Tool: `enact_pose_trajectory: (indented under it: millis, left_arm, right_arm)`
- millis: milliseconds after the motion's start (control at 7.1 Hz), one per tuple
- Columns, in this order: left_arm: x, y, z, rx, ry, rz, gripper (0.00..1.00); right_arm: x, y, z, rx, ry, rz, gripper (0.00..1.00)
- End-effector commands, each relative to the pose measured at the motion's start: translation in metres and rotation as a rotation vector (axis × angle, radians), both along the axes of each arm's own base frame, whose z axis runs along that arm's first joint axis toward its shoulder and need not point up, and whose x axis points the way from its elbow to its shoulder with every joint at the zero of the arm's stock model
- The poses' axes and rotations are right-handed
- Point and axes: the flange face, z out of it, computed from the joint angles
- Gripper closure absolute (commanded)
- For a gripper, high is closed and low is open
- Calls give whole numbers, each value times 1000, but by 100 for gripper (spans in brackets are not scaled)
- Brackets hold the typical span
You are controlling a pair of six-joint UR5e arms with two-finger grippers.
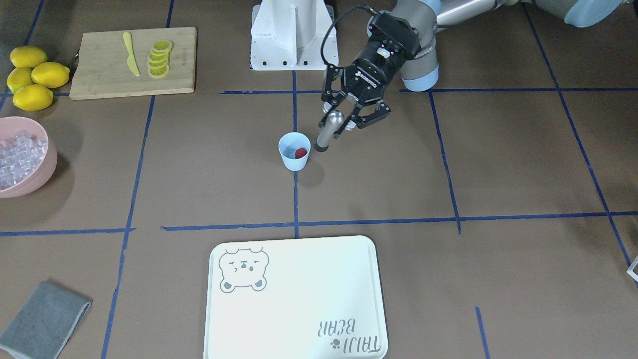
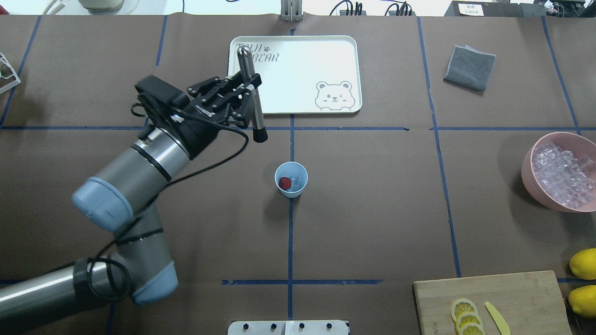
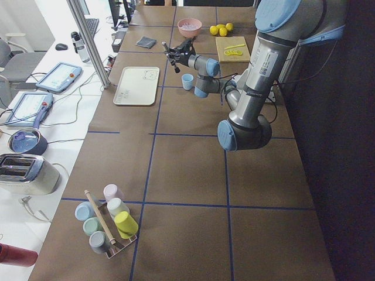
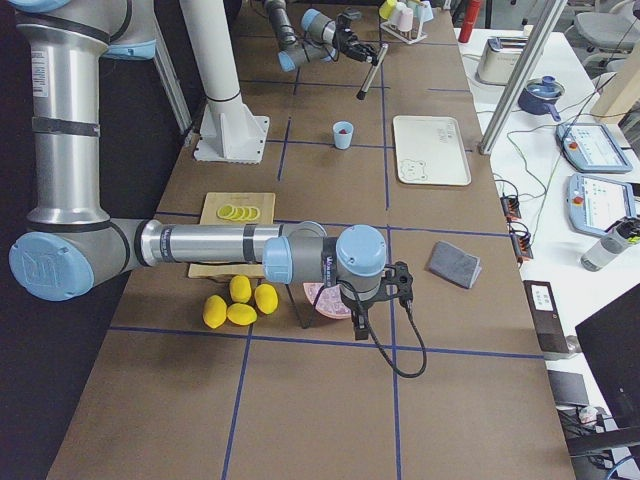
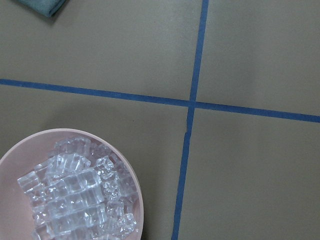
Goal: Mash ice and strawberries in cup
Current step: 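Lift the rod out of the cup and carry it back with the left gripper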
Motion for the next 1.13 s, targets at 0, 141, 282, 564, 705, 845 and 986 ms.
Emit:
enact_pose_trajectory:
  millis: [0,141,282,564,705,845,986]
  left_arm:
    - [-55,-46,54,-122,12,122,100]
    - [-72,-67,69,-235,-8,182,100]
    - [-81,-76,83,-342,19,214,100]
    - [-124,-112,127,-678,-31,325,100]
    - [-157,-132,152,-833,-90,388,100]
    - [-172,-135,166,-934,-112,455,100]
    - [-192,-129,197,-1057,-133,506,100]
  right_arm:
    - [0,0,2,-9,-1,3,1]
    - [0,0,2,-9,-1,3,1]
    - [0,0,-1,-3,-1,3,1]
    - [-1,0,-3,0,-12,4,1]
    - [-3,-2,-4,0,-12,-1,1]
    - [-5,-2,-4,1,-12,-6,1]
    - [-5,-3,-7,7,-12,-6,1]
